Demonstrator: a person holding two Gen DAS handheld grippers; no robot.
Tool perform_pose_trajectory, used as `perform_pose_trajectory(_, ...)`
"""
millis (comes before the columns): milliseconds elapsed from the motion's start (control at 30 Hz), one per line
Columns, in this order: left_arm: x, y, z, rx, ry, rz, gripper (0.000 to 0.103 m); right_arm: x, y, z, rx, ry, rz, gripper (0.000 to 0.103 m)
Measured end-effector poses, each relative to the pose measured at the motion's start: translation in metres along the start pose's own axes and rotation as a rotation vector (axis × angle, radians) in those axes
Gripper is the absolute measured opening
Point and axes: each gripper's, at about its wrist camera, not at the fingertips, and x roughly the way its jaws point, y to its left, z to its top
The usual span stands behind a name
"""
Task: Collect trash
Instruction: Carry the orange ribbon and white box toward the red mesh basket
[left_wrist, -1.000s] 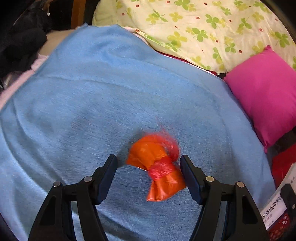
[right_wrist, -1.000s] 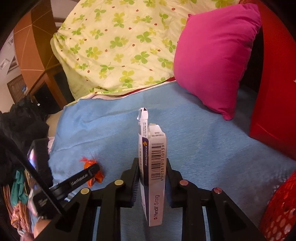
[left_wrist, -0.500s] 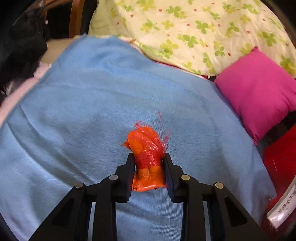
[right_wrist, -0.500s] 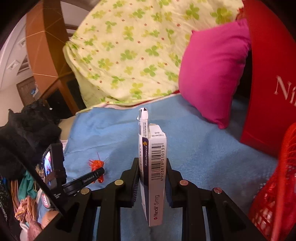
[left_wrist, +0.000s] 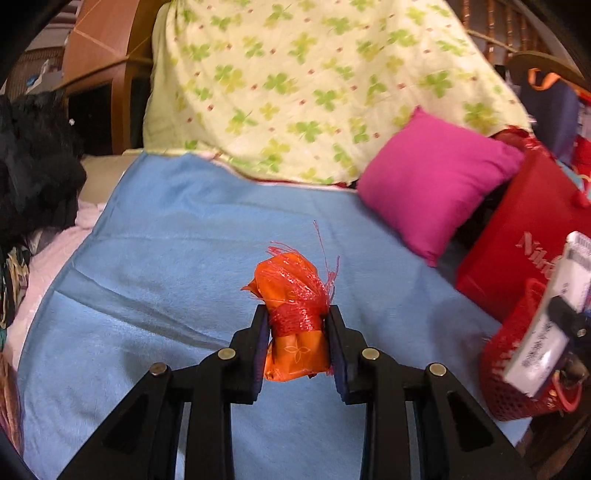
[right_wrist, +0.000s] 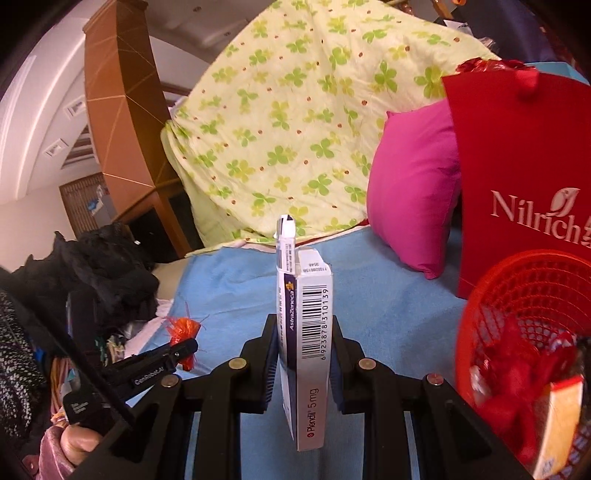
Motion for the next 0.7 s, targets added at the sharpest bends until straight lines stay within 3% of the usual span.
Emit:
perform_pose_trajectory(167,-0.033,-0.027,-0.012,0.050,-0.054,0.024,0.032,-0.029,-0.003,-0.006,-0.009,-0.031,-0.013,0.026)
perform_pose_trajectory(400,-0.050,-0.049,-0.032,0.120,-0.059,0.052,0.032,-0.054,-0.006,-0.012,-0.038,-0.068,-0.038,0.026)
perform_pose_trajectory(700,-0.064,-0.072,-0.035,0.217,-0.127,0.107,0.032,-0.050,-0.009,-0.010,-0.037,-0.056,-0.044,0.026)
